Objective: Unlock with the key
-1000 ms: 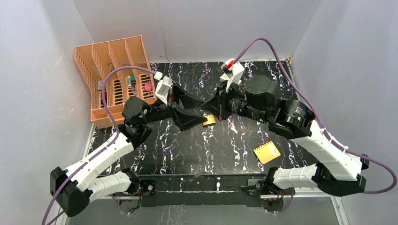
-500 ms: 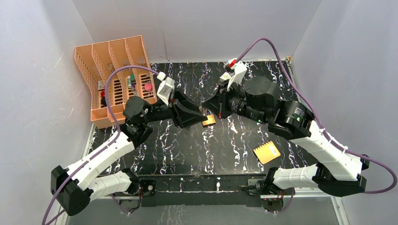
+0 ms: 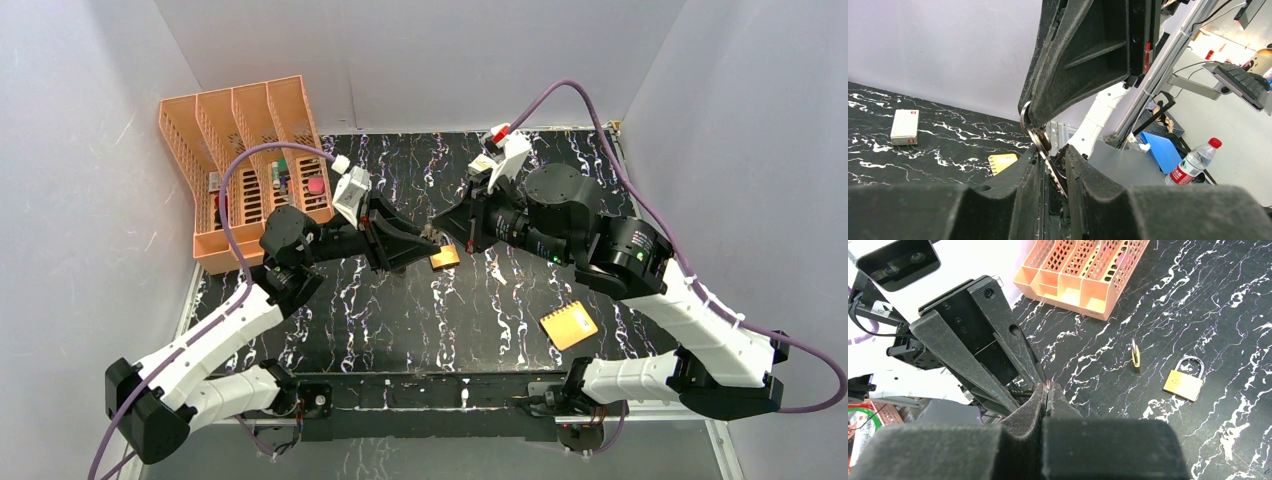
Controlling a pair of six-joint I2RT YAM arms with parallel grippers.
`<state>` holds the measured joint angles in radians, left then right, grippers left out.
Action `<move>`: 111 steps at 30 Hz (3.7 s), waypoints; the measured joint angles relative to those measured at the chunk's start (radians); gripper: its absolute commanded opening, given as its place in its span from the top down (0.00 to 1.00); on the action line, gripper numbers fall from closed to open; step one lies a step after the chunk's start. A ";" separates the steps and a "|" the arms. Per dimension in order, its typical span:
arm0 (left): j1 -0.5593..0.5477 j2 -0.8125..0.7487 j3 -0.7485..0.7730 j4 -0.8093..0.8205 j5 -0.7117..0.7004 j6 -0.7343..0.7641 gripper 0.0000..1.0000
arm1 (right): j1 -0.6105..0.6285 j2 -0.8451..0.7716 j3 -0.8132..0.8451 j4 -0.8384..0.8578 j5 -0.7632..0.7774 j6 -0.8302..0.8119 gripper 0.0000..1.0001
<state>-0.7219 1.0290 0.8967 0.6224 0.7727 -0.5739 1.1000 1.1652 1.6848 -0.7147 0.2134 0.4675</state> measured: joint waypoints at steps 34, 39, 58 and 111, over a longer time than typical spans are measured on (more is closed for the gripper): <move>0.000 -0.051 0.000 -0.105 -0.082 0.094 0.35 | 0.000 -0.007 0.000 0.000 -0.007 0.000 1.00; 0.000 -0.021 0.002 -0.097 -0.074 0.087 0.49 | 0.000 -0.005 0.000 0.000 -0.007 0.000 1.00; 0.000 -0.016 0.010 -0.054 -0.038 0.072 0.86 | 0.000 -0.006 -0.010 0.001 0.009 0.000 1.00; 0.000 -0.055 0.052 -0.203 -0.024 0.184 1.00 | 0.000 -0.063 -0.042 0.015 -0.064 -0.030 1.00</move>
<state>-0.7223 0.9745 0.9489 0.4198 0.7486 -0.3897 1.1000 1.1023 1.6424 -0.6998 0.1497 0.4377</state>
